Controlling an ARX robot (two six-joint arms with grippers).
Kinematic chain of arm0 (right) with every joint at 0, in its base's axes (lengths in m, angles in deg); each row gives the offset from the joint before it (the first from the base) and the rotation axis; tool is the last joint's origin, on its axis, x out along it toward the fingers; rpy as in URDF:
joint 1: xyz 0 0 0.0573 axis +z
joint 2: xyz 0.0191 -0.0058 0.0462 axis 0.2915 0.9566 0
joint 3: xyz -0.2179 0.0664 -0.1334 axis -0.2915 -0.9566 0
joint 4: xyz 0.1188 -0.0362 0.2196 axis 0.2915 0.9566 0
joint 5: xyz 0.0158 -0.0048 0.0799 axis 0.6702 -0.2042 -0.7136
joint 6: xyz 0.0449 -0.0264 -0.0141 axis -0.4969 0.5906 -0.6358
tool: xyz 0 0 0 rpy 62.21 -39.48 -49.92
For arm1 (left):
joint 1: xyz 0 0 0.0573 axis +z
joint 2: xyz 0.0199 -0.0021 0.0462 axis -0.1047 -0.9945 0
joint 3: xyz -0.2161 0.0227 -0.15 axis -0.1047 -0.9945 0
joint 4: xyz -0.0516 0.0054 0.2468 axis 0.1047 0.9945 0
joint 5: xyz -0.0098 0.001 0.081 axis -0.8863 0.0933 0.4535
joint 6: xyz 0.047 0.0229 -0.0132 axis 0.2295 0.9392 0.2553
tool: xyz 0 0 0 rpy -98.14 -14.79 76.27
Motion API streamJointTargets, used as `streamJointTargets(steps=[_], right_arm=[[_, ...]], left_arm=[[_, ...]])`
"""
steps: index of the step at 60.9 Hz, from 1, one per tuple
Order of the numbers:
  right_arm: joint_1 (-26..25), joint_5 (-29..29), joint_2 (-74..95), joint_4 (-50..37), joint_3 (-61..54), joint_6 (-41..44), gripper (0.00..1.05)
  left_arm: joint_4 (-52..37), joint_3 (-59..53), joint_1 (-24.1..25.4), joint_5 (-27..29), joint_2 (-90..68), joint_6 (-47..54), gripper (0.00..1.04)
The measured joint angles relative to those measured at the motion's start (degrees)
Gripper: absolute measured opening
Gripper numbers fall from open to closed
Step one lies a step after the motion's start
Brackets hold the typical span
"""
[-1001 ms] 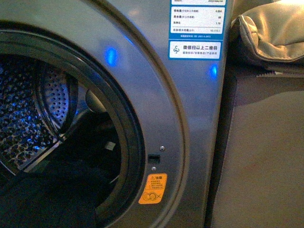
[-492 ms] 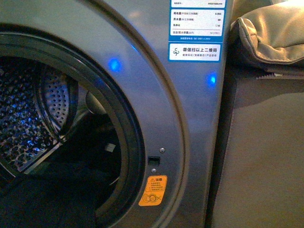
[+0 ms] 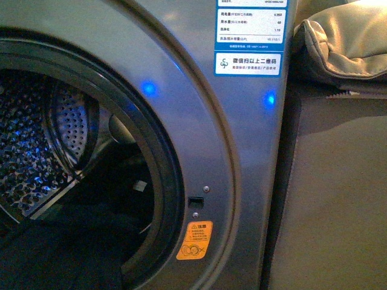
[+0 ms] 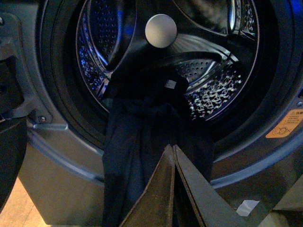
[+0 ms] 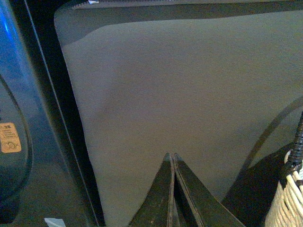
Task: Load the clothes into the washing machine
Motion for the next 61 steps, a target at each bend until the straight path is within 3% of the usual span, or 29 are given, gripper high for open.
streamJointTargets(steps=[33,61], right_arm=[[0.0,0.0,0.0,0.0,0.0,0.0,0.02],[0.0,0.0,0.0,0.0,0.0,0.1,0.82]], left_arm=[[1.3,0.0,0.0,0.0,2.6,0.0,0.04],[1.3,0.0,0.0,0.0,2.6,0.0,0.85]])
